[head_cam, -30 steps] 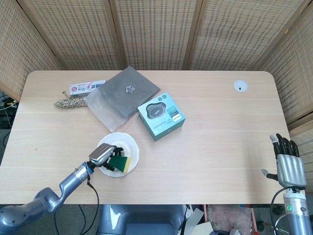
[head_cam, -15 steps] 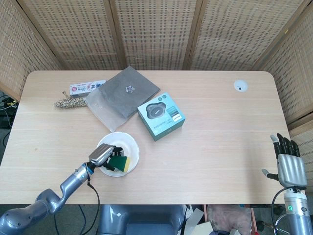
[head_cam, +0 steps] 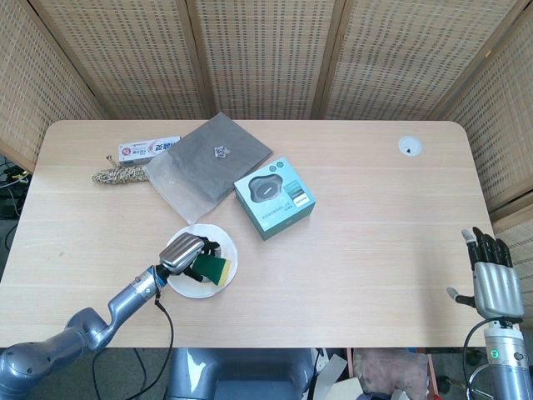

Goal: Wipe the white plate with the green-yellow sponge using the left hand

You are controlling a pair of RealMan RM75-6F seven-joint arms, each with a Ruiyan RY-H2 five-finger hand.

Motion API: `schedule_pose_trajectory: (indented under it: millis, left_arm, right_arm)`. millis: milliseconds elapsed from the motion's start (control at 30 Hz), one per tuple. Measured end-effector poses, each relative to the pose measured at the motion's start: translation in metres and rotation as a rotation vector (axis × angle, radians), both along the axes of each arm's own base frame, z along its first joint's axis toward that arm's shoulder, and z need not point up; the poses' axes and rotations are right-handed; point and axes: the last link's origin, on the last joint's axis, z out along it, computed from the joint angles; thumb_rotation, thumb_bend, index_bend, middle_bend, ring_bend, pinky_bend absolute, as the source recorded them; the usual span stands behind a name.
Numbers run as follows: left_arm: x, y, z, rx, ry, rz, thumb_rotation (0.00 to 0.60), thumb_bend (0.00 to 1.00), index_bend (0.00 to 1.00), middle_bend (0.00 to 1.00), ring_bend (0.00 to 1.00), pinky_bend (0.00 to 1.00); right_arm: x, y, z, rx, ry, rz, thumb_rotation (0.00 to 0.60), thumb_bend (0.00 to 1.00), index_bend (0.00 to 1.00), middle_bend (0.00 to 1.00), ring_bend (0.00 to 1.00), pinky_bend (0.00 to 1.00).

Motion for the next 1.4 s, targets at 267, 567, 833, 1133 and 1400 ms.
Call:
schedule_pose_trajectory:
  millis: [267,567,833,1133,1400]
  left_arm:
    - [0.002,0.003,0.001,0.018,0.132,-0.076,0.600,0.26,0.68,0.64,0.52,0.54]
    - [-0.009,0.014,0.003,0.011,0.207,-0.050,0.600,0.29,0.68,0.64,0.52,0.54]
    - [-0.010,0.016,-0.004,-0.017,0.264,-0.070,0.600,0.31,0.68,0.64,0.52,0.54]
    - [-0.008,0.015,-0.012,-0.039,0.323,-0.112,0.600,0.32,0.68,0.64,0.52,0.54]
    - [-0.006,0.016,-0.010,-0.020,0.326,-0.129,0.600,0.31,0.68,0.64,0.52,0.54]
  right_arm:
    - [0.000,0.000,0.000,0.002,-0.002,-0.001,0.600,0.00,0.00,0.00,0.00,0.00]
    - [0.000,0.000,-0.001,0.004,0.000,-0.002,0.600,0.00,0.00,0.00,0.00,0.00]
    - [-0.001,-0.001,-0.002,0.005,0.002,-0.007,0.600,0.00,0.00,0.00,0.00,0.00]
    - [-0.001,-0.001,-0.003,0.010,0.005,-0.010,0.600,0.00,0.00,0.00,0.00,0.00]
    - [-0.001,-0.001,-0.003,0.008,0.004,-0.008,0.600,0.00,0.00,0.00,0.00,0.00]
